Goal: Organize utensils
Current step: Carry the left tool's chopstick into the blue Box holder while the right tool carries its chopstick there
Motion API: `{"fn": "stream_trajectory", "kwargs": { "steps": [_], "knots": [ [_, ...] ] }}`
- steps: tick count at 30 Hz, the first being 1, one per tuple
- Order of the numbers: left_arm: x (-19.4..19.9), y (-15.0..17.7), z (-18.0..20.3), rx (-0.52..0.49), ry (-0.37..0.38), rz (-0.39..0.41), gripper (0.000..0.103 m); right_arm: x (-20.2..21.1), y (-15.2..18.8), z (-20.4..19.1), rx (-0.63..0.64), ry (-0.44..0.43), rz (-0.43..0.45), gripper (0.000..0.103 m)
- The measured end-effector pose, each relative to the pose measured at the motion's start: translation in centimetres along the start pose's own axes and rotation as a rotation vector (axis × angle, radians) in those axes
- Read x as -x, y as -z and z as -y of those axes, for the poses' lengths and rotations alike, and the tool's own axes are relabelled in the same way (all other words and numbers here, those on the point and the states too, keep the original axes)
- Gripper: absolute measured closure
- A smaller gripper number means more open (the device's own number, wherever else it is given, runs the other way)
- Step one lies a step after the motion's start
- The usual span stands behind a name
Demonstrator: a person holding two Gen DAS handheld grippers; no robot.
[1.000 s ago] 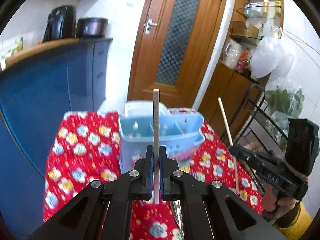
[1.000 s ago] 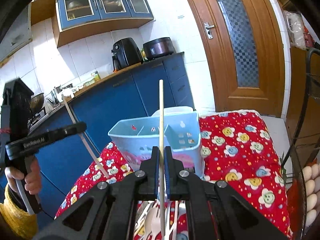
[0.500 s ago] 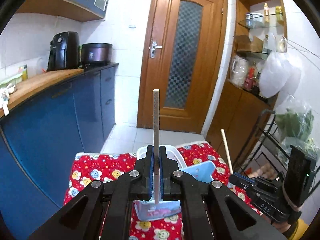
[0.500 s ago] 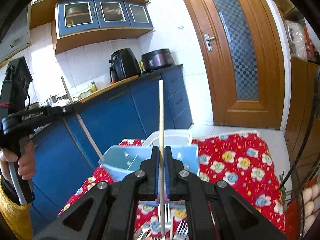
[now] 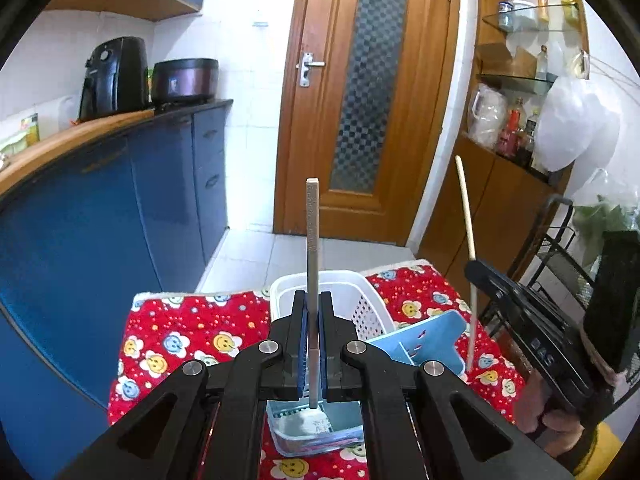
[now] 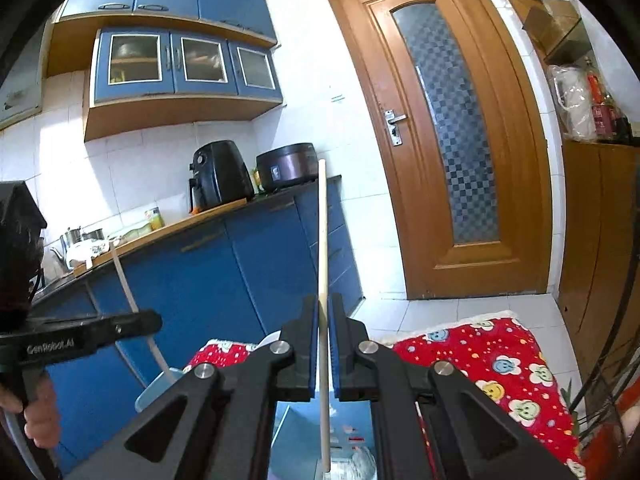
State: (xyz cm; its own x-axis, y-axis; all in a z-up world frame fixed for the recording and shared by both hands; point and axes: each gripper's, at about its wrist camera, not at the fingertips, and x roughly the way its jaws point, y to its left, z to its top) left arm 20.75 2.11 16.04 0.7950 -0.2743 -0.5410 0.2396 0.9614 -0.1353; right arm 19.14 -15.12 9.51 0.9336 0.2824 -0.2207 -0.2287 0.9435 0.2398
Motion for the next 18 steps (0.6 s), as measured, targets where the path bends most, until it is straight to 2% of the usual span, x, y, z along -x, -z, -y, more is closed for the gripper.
{"fn": "stream_trajectory", "kwargs": {
  "steps": [7, 18],
  "knots": [
    [-1.8, 1.1, -0.2, -0.012, 0.005, -0.028, 0.099, -0.9, 2.1, -1.4, 0.109, 0.028, 0.003, 0.097],
    [-3.9, 2.9, -0.1, -0.032, 0.025, -0.081, 0.099, -0.6, 4.6, -1.0, 0.121, 0.047, -0.011, 0.096]
  ]
}}
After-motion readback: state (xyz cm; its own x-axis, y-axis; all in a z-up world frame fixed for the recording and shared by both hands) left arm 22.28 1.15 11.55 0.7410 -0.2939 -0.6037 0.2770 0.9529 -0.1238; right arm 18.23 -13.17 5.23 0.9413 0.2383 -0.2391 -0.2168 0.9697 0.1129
